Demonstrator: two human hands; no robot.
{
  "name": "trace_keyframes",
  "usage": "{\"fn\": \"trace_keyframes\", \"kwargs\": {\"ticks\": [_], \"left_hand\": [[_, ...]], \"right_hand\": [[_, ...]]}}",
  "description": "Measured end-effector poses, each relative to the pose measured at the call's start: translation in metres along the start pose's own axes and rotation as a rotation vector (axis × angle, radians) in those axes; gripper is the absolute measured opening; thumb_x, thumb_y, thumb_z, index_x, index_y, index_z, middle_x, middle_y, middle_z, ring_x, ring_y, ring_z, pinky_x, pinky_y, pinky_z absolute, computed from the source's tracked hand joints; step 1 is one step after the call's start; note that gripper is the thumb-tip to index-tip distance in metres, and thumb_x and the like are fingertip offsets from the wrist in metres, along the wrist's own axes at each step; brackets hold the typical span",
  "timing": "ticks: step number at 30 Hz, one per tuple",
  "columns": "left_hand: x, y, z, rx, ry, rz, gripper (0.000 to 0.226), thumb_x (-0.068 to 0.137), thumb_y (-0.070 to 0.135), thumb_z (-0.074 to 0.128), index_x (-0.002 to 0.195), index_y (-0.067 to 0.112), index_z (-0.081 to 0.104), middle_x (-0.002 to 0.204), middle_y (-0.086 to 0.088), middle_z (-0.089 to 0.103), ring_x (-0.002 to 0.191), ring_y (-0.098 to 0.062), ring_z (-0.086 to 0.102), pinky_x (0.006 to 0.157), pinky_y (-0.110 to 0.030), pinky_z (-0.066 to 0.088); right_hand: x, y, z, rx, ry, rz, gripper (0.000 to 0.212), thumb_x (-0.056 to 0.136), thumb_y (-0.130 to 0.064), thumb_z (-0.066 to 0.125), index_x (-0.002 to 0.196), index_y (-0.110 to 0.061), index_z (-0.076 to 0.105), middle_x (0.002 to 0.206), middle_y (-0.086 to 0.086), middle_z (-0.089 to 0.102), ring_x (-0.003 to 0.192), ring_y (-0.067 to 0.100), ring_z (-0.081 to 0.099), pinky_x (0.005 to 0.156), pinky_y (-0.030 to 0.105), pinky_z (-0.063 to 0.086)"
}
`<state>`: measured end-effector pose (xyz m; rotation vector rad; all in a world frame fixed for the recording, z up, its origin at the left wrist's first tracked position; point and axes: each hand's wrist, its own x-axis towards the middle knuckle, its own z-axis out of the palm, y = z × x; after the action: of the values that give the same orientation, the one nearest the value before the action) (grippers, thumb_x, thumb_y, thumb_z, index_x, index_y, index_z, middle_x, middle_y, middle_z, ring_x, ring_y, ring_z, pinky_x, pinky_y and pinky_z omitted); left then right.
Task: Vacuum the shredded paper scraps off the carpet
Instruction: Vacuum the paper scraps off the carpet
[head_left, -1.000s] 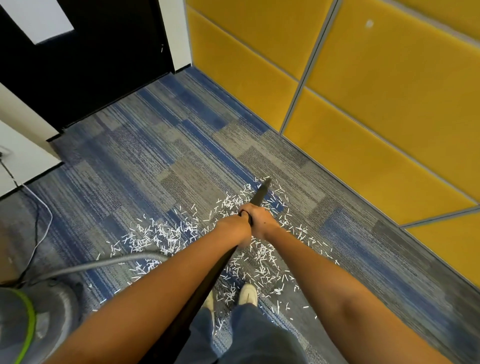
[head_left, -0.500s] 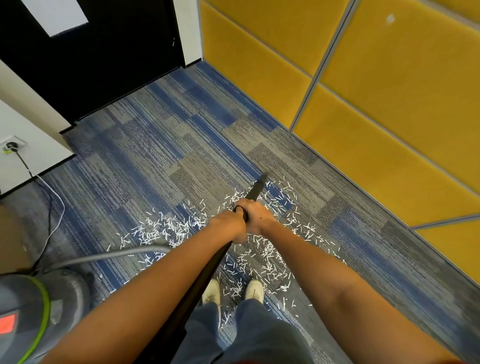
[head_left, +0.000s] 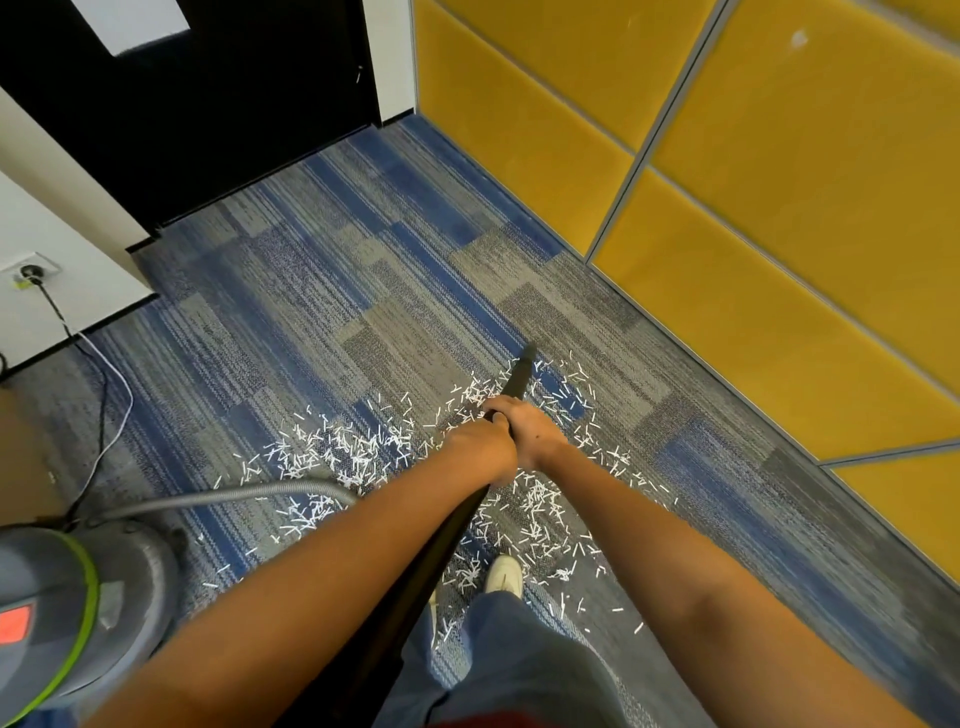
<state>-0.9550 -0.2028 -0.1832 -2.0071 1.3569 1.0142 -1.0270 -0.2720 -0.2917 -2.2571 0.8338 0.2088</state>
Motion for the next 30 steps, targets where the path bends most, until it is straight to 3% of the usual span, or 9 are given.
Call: {"fn": "trace_keyframes", "kwargs": {"ticks": [9,15,19,25,30], "left_hand": [[-0.001,0.026,0.002,0.026,0.000,0.098,0.081,0.093,0.011,0.051,0.151,0.015,-0.005,0.129,-0.012,0.046,0.115,-0.027,0.053,0.089,-0.035,0.047],[-0.006,0.044,0.013,0.067,-0.014,0.155,0.080,0.093,0.013,0.052,0.151,0.012,-0.003,0.133,-0.012,0.044,0.120,-0.029,0.050,0.094,-0.037,0.044],[-0.012,0.047,0.016,0.117,-0.021,0.185,0.082,0.092,0.011,0.052,0.151,0.011,-0.005,0.133,-0.014,0.044,0.119,-0.030,0.050,0.100,-0.042,0.041],[-0.011,0.030,0.027,0.061,0.014,0.156,0.077,0.094,0.013,0.050,0.151,0.015,-0.003,0.128,-0.011,0.048,0.114,-0.025,0.053,0.081,-0.032,0.046],[-0.006,0.000,0.027,0.028,0.025,0.099,0.072,0.093,0.013,0.049,0.151,0.015,0.004,0.122,-0.009,0.052,0.110,-0.025,0.056,0.081,-0.031,0.046]], "right_hand": [[-0.027,0.028,-0.006,-0.036,0.016,0.110,0.034,0.078,-0.004,0.063,0.111,-0.010,0.058,0.110,0.009,0.059,0.099,0.025,0.058,0.091,0.037,0.048],[-0.053,0.041,0.000,-0.012,0.067,0.133,0.028,0.078,-0.006,0.062,0.106,-0.007,0.059,0.105,0.011,0.061,0.093,0.027,0.060,0.086,0.033,0.047],[-0.062,0.044,0.006,-0.011,0.083,0.159,0.031,0.078,-0.009,0.064,0.109,-0.009,0.059,0.107,0.009,0.061,0.096,0.026,0.059,0.090,0.038,0.048],[-0.052,0.027,0.016,0.003,0.065,0.144,0.031,0.081,-0.005,0.061,0.112,-0.008,0.058,0.113,0.010,0.059,0.102,0.026,0.055,0.095,0.038,0.045],[-0.026,0.005,0.022,0.022,0.031,0.107,0.028,0.079,0.001,0.063,0.105,-0.009,0.059,0.108,0.009,0.059,0.100,0.026,0.055,0.095,0.038,0.045]]}}
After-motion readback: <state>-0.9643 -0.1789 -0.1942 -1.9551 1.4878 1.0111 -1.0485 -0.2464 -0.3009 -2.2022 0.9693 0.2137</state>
